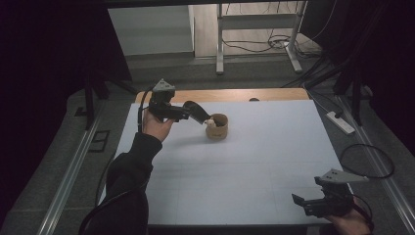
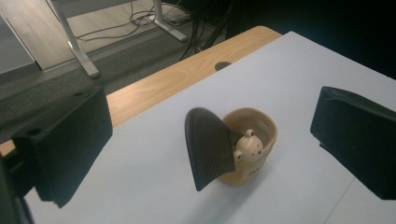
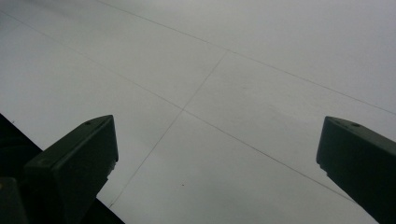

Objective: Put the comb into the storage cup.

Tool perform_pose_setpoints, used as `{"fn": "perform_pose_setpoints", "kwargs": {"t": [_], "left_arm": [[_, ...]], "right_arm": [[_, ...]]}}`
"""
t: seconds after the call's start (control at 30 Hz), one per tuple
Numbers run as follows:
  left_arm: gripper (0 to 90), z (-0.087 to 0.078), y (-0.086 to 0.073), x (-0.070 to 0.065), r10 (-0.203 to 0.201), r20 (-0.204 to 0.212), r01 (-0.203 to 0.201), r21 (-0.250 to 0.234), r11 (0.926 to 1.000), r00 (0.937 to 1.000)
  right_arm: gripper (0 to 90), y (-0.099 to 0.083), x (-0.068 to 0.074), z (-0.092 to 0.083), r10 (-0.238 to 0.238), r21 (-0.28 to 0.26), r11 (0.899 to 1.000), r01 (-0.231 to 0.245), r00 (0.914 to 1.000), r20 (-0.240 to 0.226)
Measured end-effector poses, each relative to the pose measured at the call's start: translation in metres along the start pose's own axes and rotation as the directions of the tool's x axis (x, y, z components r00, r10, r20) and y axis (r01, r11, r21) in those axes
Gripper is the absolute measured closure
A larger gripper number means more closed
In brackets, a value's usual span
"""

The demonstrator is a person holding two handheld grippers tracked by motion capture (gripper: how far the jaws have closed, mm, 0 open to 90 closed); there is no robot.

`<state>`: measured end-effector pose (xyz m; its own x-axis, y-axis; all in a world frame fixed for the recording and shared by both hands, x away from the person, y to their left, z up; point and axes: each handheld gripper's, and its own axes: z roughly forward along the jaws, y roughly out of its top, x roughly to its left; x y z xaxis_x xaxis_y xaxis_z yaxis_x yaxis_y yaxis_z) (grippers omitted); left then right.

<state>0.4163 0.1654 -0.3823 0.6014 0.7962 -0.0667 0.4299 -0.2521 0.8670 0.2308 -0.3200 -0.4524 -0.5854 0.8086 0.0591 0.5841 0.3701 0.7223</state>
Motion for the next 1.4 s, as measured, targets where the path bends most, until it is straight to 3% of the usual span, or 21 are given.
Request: {"fn": "perform_pose_setpoints", "kwargs": {"t": [1.4], "left_arm": [[0.0,-0.022,-0.037,0.004,-0.079,0.010,0.079,-0.019,0.9967,0.9969]], "right_arm": [[0.0,0.000,0.002,0.001,-0.017,0.011,1.000,0.017,0.9999,0.003]]}}
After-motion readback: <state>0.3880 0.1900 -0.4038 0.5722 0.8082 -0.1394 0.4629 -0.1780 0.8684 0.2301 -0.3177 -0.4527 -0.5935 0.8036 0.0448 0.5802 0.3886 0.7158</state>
